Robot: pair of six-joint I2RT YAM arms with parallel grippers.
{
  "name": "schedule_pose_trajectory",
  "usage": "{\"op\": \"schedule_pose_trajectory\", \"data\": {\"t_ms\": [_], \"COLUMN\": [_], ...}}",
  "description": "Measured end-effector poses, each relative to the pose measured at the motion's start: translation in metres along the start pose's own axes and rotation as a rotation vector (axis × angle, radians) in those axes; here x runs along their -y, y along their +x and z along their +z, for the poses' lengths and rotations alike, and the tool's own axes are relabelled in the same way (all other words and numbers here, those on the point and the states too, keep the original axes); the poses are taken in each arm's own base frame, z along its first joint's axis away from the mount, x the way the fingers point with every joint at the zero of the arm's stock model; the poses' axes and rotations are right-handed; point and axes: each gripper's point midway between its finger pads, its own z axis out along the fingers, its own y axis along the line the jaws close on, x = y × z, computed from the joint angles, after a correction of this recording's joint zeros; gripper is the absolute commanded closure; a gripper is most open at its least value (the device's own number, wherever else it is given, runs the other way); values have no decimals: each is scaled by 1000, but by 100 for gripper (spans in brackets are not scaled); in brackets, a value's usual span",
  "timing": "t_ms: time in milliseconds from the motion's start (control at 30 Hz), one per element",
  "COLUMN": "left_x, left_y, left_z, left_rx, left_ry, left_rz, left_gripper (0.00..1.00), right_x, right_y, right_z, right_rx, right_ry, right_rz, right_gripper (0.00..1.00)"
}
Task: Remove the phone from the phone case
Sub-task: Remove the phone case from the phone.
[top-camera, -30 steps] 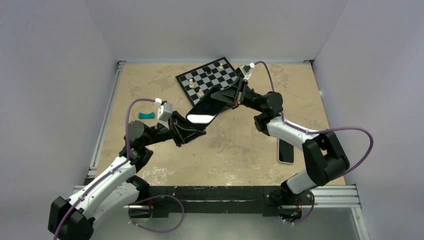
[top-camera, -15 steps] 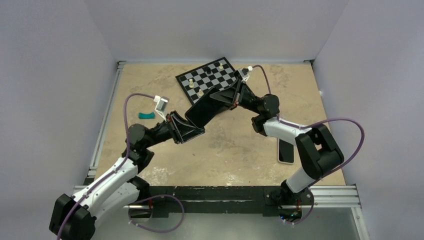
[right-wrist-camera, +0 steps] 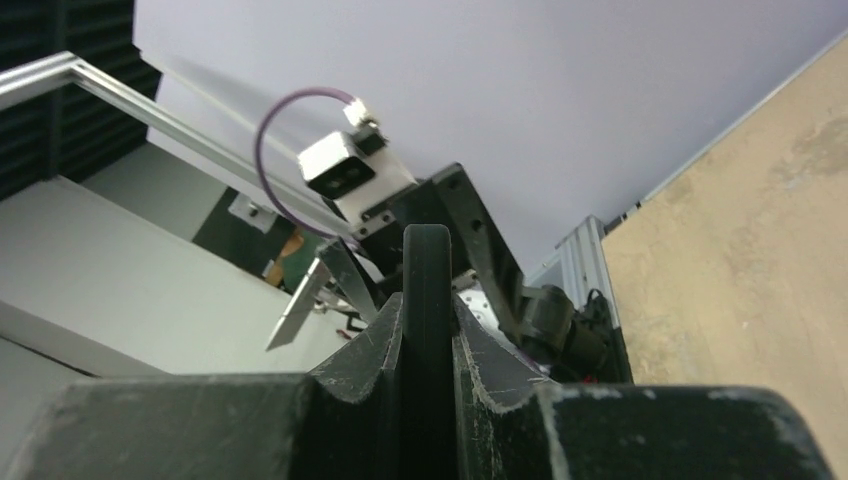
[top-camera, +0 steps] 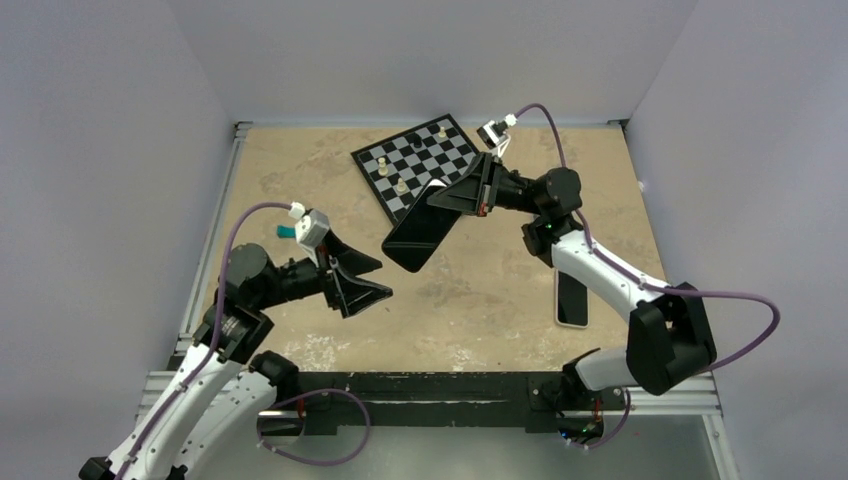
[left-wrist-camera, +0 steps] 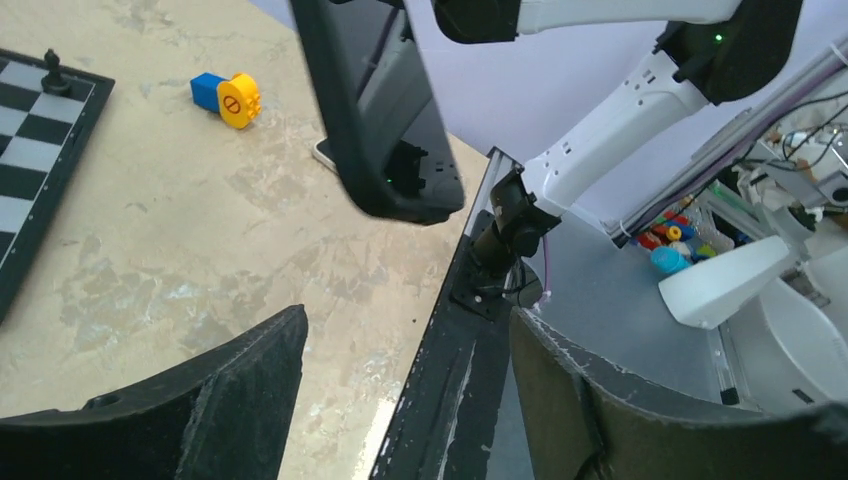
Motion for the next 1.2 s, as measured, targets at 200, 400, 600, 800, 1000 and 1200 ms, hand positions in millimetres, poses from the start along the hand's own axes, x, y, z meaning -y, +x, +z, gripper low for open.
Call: {"op": "schedule_pose_trajectory", "data": {"t_ms": [200,400,600,800,1000,1200], "left_x": [20,10,20,24,21,25], "left_y": [-14,-5,-5,-3,-2,0], "left_z": [2,17,18,23,29,29], "left_rx": [-85,-196,-213,-240,-258,-250], "left_ry": [75,103,174,241,270,343], "left_rz": [38,-44,-56,-82,-108,-50], "left_gripper": [25,36,48,57,82,100], "right_x": [-1,-8,-6,-4,-5,-15], "right_y": [11,19,22,23,24,27], "right_z": [-4,-8,-10,-10,-9,-9], "right_rx": [-93,-141,-161,-170,-179,-204], "right_ry": [63,90,103,112,113,80], "right_rz": [-63,-115,-123,-128,-128,-150], "right_gripper": [100,100,100,100,100,100]}}
